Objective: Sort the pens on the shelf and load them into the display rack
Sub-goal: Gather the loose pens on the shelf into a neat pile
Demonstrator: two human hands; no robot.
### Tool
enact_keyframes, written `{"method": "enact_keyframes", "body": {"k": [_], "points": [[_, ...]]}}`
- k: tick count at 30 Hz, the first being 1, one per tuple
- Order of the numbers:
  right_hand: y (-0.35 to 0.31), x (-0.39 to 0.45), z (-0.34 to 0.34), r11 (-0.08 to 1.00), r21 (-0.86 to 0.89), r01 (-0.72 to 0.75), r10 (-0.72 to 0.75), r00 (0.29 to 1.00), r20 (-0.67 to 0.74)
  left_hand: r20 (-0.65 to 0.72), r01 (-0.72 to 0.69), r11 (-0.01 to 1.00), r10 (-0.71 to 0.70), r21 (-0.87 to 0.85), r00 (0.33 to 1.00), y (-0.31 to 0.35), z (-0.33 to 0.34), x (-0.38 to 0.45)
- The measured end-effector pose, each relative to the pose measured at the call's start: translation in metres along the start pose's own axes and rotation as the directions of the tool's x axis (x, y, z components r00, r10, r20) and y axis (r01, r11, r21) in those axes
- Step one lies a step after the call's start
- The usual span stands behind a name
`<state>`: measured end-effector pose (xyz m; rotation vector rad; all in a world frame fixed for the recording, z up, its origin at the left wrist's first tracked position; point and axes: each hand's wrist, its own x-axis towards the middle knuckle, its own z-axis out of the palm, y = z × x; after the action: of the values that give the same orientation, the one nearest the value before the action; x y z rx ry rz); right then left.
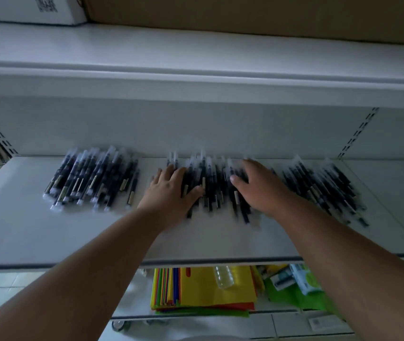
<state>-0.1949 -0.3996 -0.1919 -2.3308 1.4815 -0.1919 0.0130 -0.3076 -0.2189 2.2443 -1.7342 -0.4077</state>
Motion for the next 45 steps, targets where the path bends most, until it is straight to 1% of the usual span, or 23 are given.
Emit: {"method": "enact_keyframes", "body": {"k": [3, 4, 6, 8, 11, 14, 20, 24, 27, 29, 32, 34, 35, 36, 38, 39, 40, 41, 43, 45], "points": [[0.014, -0.003, 0.003, 0.995, -0.099, 0.032, -0.025, 0.997, 0.07, 0.005, 0.003, 0.999, -0.004, 0.04, 1.0, 0.004, 0.001, -0.002], [0.014, -0.003, 0.01, 0.993, -0.115, 0.04, -0.032, 0.997, 0.07, 0.015, 0.011, 0.999, -0.012, 0.038, 1.0, 0.008, 0.001, -0.002], [0.012, -0.001, 0.021, 0.991, -0.126, 0.047, -0.046, 0.999, 0.015, 0.026, 0.043, 0.999, -0.043, 0.023, 0.999, 0.015, 0.003, -0.003], [0.007, 0.002, 0.024, 0.995, -0.084, 0.044, -0.047, 0.999, -0.026, 0.013, 0.063, 0.998, -0.064, 0.011, 0.998, 0.019, 0.005, -0.003], [-0.002, 0.006, 0.028, 0.998, 0.025, 0.052, -0.052, 0.999, 0.012, -0.006, 0.065, 0.998, -0.065, -0.013, 0.998, 0.016, 0.006, -0.002], [-0.009, 0.004, 0.035, 0.992, 0.091, 0.083, -0.086, 0.996, 0.037, -0.012, 0.065, 0.997, -0.066, -0.041, 0.998, 0.012, 0.005, -0.003], [-0.009, 0.005, 0.031, 0.989, 0.122, 0.086, -0.095, 0.993, 0.067, -0.017, 0.044, 0.999, -0.044, -0.002, 0.999, 0.01, 0.006, -0.003], [0.005, 0.004, 0.023, 0.996, 0.058, 0.073, -0.073, 0.997, -0.006, -0.034, 0.032, 0.999, -0.034, -0.043, 0.999, 0.007, 0.009, -0.003], [0.004, -0.003, 0.027, 0.996, 0.049, 0.073, -0.076, 0.995, 0.063, -0.024, 0.031, 0.999, -0.032, -0.037, 0.999, 0.007, 0.009, -0.003], [-0.002, -0.005, 0.031, 0.993, 0.055, 0.1, -0.104, 0.992, 0.071, -0.039, 0.03, 0.999, -0.031, -0.036, 0.999, 0.009, 0.009, -0.003], [-0.003, -0.008, 0.028, 0.985, 0.126, 0.12, -0.124, 0.992, 0.023, -0.049, 0.021, 0.993, -0.027, -0.113, 0.998, 0.008, 0.005, -0.004], [0.005, -0.016, 0.026, 0.976, 0.166, 0.143, -0.145, 0.989, 0.004, -0.018, 0.01, 0.985, -0.014, -0.17, 1.0, 0.0, 0.001, -0.009], [0.009, -0.021, 0.026, 0.968, 0.186, 0.169, -0.175, 0.984, 0.017, 0.016, -0.002, 0.987, 0.005, -0.161, 1.0, -0.005, -0.002, -0.013], [0.012, -0.026, 0.026, 0.958, 0.203, 0.202, -0.216, 0.975, 0.049, 0.063, -0.022, 0.993, 0.03, -0.116, 0.998, -0.009, -0.004, -0.018], [0.017, -0.034, 0.026, 0.943, 0.194, 0.271, -0.3, 0.944, 0.14, 0.156, -0.083, 0.996, 0.077, 0.034, 0.985, -0.013, -0.006, -0.026], [0.018, -0.035, 0.026, 0.94, 0.163, 0.3, -0.327, 0.929, 0.173, 0.178, -0.109, 0.99, 0.091, 0.094, 0.98, -0.013, -0.005, -0.028], [0.018, -0.033, 0.026, 0.939, 0.132, 0.318, -0.339, 0.922, 0.188, 0.176, -0.12, 0.986, 0.098, 0.119, 0.98, -0.012, -0.004, -0.028], [0.018, -0.031, 0.025, 0.94, 0.115, 0.323, -0.339, 0.922, 0.187, 0.151, -0.122, 0.986, 0.105, 0.109, 0.983, -0.011, -0.003, -0.026], [0.014, -0.021, 0.023, 0.946, 0.12, 0.3, -0.317, 0.935, 0.158, 0.071, -0.128, 0.99, 0.123, 0.064, 0.99, -0.012, 0.0, -0.02], [0.01, -0.012, 0.022, 0.951, 0.117, 0.287, -0.301, 0.946, 0.121, 0.02, -0.129, 0.989, 0.128, 0.068, 0.992, -0.012, 0.002, -0.014]]}}
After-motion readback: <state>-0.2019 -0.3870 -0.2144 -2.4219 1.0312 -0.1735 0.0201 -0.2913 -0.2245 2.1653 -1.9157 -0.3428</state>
